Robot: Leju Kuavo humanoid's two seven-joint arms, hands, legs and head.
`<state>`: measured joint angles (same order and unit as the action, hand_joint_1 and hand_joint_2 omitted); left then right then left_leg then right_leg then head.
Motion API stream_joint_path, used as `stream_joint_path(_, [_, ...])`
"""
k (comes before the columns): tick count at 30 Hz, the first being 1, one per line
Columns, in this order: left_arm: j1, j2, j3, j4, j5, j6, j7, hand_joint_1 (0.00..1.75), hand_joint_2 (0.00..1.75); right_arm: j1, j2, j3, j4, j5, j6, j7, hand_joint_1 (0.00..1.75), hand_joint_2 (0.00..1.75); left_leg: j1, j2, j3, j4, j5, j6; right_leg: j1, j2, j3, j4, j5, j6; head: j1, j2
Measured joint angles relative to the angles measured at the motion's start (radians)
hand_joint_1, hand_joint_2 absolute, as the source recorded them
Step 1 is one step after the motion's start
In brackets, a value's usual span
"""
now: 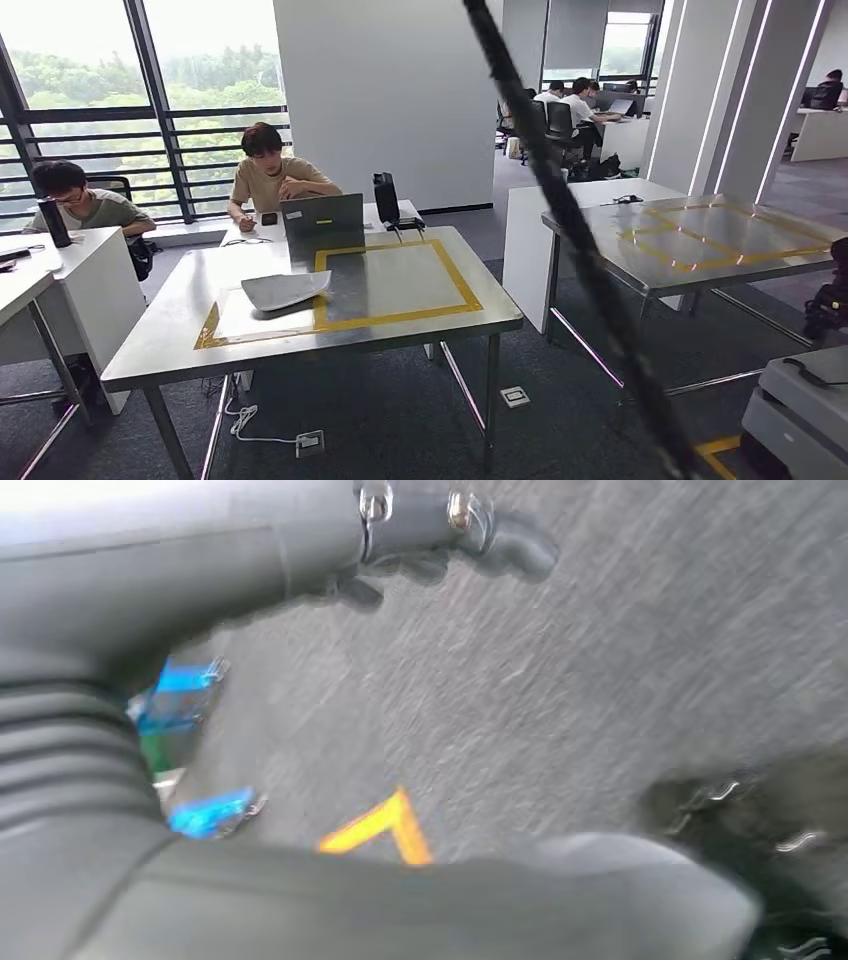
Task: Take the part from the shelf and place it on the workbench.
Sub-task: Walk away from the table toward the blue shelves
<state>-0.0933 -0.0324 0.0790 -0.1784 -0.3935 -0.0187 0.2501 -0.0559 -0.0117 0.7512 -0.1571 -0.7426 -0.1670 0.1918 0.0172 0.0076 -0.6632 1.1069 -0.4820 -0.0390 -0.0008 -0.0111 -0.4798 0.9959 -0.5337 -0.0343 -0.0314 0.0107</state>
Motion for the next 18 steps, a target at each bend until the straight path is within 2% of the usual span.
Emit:
stream_joint_path(2, [0.033, 0.002, 0.0, 0.001, 0.017, 0.001, -0.004, 0.0, 1.75, 0.008, 0.005, -0.037, -0.012, 0.03, 0.005, -0.003, 0.0, 1.75, -0.001, -0.004, -0.037, 0.12, -0.079, -0.002, 0.004, -0.001, -0.014, 0.002, 0.01, -0.009, 0.0, 0.0])
stream_joint_path(3, [0.049, 0.004, 0.0, 0.002, 0.028, 0.002, -0.01, 0.0, 1.75, 0.011, 0.007, -0.059, -0.022, 0.051, 0.01, -0.008, 0.0, 1.75, -0.001, -0.004, -0.046, 0.164, -0.095, -0.002, 0.007, -0.001, -0.023, 0.004, 0.014, -0.01, 0.0, 0.0])
stream_joint_path(4, [0.065, 0.005, 0.0, 0.004, 0.039, 0.002, -0.016, 0.0, 1.75, 0.012, 0.009, -0.078, -0.033, 0.072, 0.015, -0.013, 0.0, 1.75, -0.002, -0.004, -0.039, 0.176, -0.092, 0.0, 0.009, -0.001, -0.031, 0.007, 0.018, -0.01, 0.0, 0.0])
stream_joint_path(5, [0.08, 0.007, 0.0, 0.006, 0.05, 0.004, -0.022, 0.0, 1.75, 0.011, 0.01, -0.095, -0.046, 0.093, 0.02, -0.019, 0.0, 1.75, -0.003, -0.005, -0.014, 0.153, -0.075, 0.003, 0.01, -0.001, -0.037, 0.01, 0.021, -0.009, 0.0, 0.0])
stream_joint_path(7, [0.11, 0.01, 0.0, 0.013, 0.074, 0.005, -0.037, 0.0, 1.75, 0.009, 0.012, -0.131, -0.077, 0.138, 0.03, -0.031, 0.0, 1.75, -0.007, -0.005, 0.075, 0.028, -0.038, 0.014, 0.012, -0.002, -0.045, 0.015, 0.024, -0.005, 0.0, 0.0])
stream_joint_path(8, [0.123, 0.011, 0.0, 0.015, 0.086, 0.006, -0.045, 0.0, 1.75, 0.008, 0.013, -0.152, -0.093, 0.161, 0.035, -0.038, 0.0, 1.75, -0.01, -0.004, 0.113, -0.026, -0.027, 0.02, 0.013, -0.003, -0.047, 0.016, 0.025, -0.002, 0.0, 0.0])
stream_joint_path(9, [0.135, 0.012, -0.001, 0.016, 0.098, 0.006, -0.054, 0.0, 1.75, 0.007, 0.013, -0.175, -0.107, 0.185, 0.041, -0.045, 0.0, 1.75, -0.012, -0.004, 0.137, -0.065, -0.026, 0.025, 0.014, -0.004, -0.048, 0.018, 0.026, 0.002, 0.0, 0.0])
stream_joint_path(11, [0.156, 0.013, -0.002, 0.016, 0.123, 0.007, -0.071, 0.0, 1.75, 0.008, 0.013, -0.222, -0.128, 0.232, 0.051, -0.057, 0.0, 1.75, -0.015, -0.004, 0.146, -0.084, -0.025, 0.032, 0.016, -0.006, -0.049, 0.019, 0.026, 0.009, 0.001, 0.0])
stream_joint_path(14, [0.178, 0.015, -0.007, 0.003, 0.16, 0.008, -0.095, 0.0, 1.75, 0.025, 0.013, -0.29, -0.15, 0.301, 0.067, -0.075, 0.0, 1.75, -0.015, -0.004, 0.144, -0.093, -0.023, 0.035, 0.019, -0.006, -0.05, 0.015, 0.027, -0.01, 0.001, 0.0])
stream_joint_path(15, [0.183, 0.015, -0.009, -0.005, 0.173, 0.008, -0.103, 0.0, 1.31, 0.035, 0.013, -0.314, -0.155, 0.325, 0.072, -0.081, 0.0, 1.75, -0.016, -0.004, 0.142, -0.092, -0.022, 0.036, 0.018, -0.006, -0.051, 0.014, 0.032, -0.013, 0.002, 0.0])
stream_joint_path(18, [0.193, 0.017, -0.014, -0.034, 0.211, 0.009, -0.13, 0.0, 0.0, 0.069, 0.013, -0.388, -0.169, 0.399, 0.088, -0.101, 0.0, 0.44, -0.018, -0.003, 0.138, -0.091, -0.02, 0.042, 0.017, -0.004, -0.051, 0.009, 0.039, 0.0, 0.002, 0.0])
